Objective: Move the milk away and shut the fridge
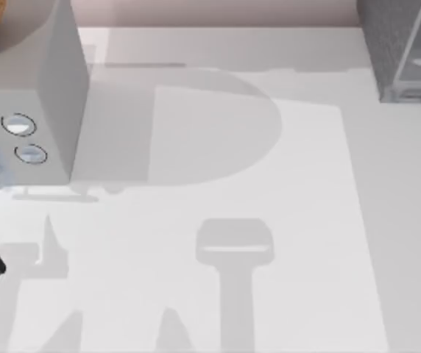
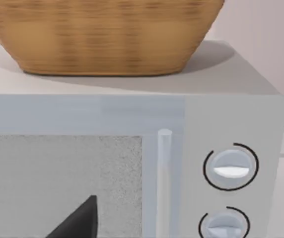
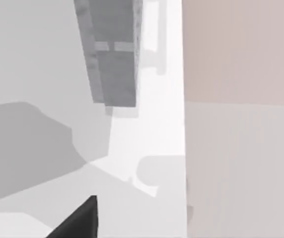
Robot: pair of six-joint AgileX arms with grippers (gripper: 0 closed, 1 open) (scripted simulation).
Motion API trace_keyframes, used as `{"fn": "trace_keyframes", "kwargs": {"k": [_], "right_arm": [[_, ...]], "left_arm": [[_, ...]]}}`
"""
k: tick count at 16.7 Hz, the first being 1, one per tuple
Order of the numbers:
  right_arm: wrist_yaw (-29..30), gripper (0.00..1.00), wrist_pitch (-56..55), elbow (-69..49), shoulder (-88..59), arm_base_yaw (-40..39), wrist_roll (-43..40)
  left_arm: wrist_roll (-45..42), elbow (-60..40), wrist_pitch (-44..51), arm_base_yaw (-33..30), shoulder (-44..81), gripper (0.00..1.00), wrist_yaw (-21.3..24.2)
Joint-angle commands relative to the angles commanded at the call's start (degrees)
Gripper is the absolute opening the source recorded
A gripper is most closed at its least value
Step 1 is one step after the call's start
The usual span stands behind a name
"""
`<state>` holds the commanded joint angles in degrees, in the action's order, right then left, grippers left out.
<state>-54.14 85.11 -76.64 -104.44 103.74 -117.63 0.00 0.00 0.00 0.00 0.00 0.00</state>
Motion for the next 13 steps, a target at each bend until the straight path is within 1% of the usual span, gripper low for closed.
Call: {"fn": "trace_keyframes", "kwargs": {"k": [5,7,10,13], "right_arm": [[0.1,1.0,-0.01,0.18,0.13,-0.29,0.16],[0.29,1.0,-1.72,-0.1,-0.21,-2.16,2.05],[1.07,1.0,-7.87,-1.02,-1.07,-9.15,9.44],[2.42,1.0,-17.8,-2.03,-1.99,-18.98,22.06]], "left_arm": [[0.0,0.0,0.0,0.0,0.0,1.0,0.0],[0.0,0.0,0.0,0.0,0.0,1.0,0.0],[0.0,0.0,0.0,0.0,0.0,1.0,0.0],[0.0,0.0,0.0,0.0,0.0,1.0,0.0]]}}
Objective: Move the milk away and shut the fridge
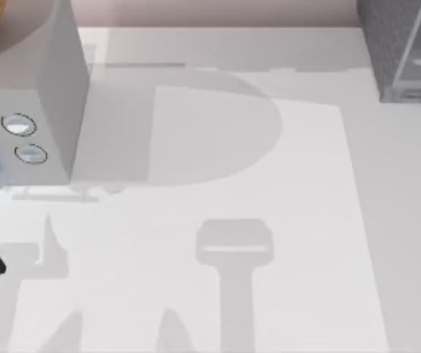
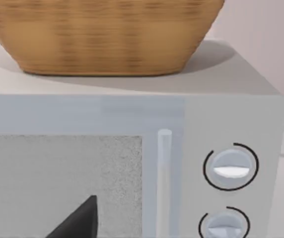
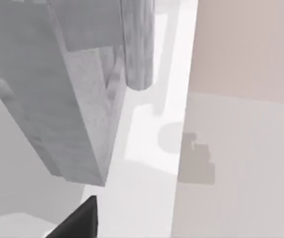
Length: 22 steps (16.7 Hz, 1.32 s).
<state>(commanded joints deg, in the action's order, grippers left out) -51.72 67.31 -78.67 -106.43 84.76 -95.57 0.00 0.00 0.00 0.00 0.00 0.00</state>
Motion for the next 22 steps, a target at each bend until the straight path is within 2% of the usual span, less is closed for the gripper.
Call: {"fn": "trace_keyframes", "kwargs": {"k": [6,11,14,19,22], "right_arm": [[3.94,1.0,-25.49,0.37,-0.49,-19.32,32.06],[7.11,1.0,-43.85,2.84,0.66,-28.93,52.48],[8.1,1.0,-49.19,3.89,1.24,-31.17,57.88],[8.31,1.0,-50.93,5.45,0.81,-29.96,58.28],[9.57,1.0,-51.74,6.08,1.36,-31.91,59.62]], "left_arm": [[0.0,0.0,0.0,0.0,0.0,1.0,0.0],[0.0,0.0,0.0,0.0,0.0,1.0,0.0],[0.0,0.0,0.0,0.0,0.0,1.0,0.0],[0.0,0.0,0.0,0.0,0.0,1.0,0.0],[0.0,0.0,0.0,0.0,0.0,1.0,0.0]]}}
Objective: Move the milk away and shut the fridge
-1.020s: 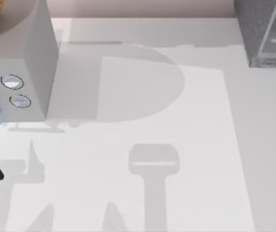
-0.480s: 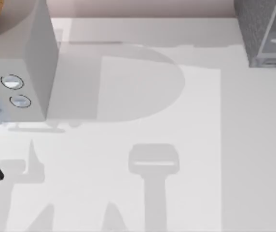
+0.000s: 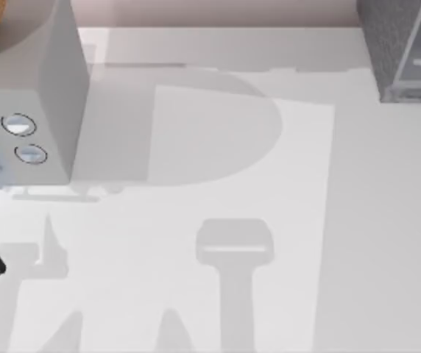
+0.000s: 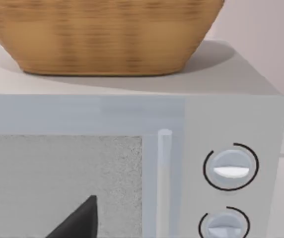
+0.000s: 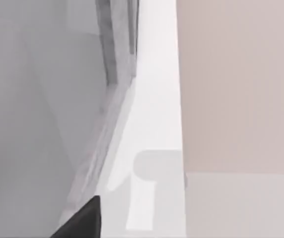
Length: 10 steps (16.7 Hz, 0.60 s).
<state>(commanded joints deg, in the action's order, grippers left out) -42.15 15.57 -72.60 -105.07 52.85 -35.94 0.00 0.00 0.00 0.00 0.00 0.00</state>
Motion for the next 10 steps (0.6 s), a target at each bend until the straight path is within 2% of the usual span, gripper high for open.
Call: {"fn": "trace_keyframes", "kwargs": {"k": [4,10], "right_arm": [[6.91,1.0,-3.95,3.06,2.62,-9.33,6.45],[23.26,1.0,-12.39,10.21,7.87,-29.97,20.91]], "left_arm": [[0.0,0.0,0.0,0.0,0.0,1.0,0.0],[0.0,0.0,0.0,0.0,0.0,1.0,0.0]]}}
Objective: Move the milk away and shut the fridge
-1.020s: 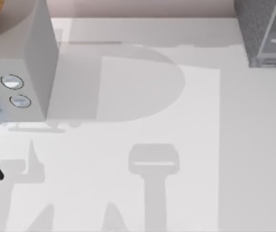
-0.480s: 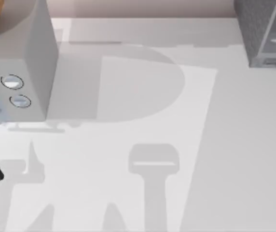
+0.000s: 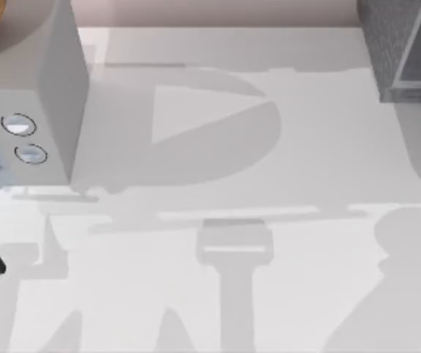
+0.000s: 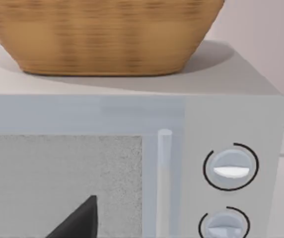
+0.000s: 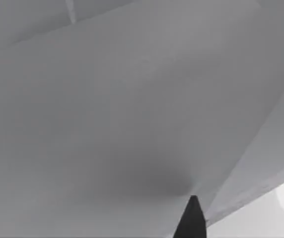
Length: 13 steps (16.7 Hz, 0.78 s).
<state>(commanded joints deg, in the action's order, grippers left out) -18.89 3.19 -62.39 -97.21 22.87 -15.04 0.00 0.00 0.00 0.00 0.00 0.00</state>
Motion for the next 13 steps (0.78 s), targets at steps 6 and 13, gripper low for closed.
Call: {"fn": "trace_keyframes", "kwargs": {"k": [6,13], "right_arm": [[13.84,1.0,-6.65,6.35,3.78,-17.25,12.24],[16.88,1.0,-7.8,7.84,4.16,-19.99,14.47]], "left_arm": [[0.0,0.0,0.0,0.0,0.0,1.0,0.0],[0.0,0.0,0.0,0.0,0.0,1.0,0.0]]}}
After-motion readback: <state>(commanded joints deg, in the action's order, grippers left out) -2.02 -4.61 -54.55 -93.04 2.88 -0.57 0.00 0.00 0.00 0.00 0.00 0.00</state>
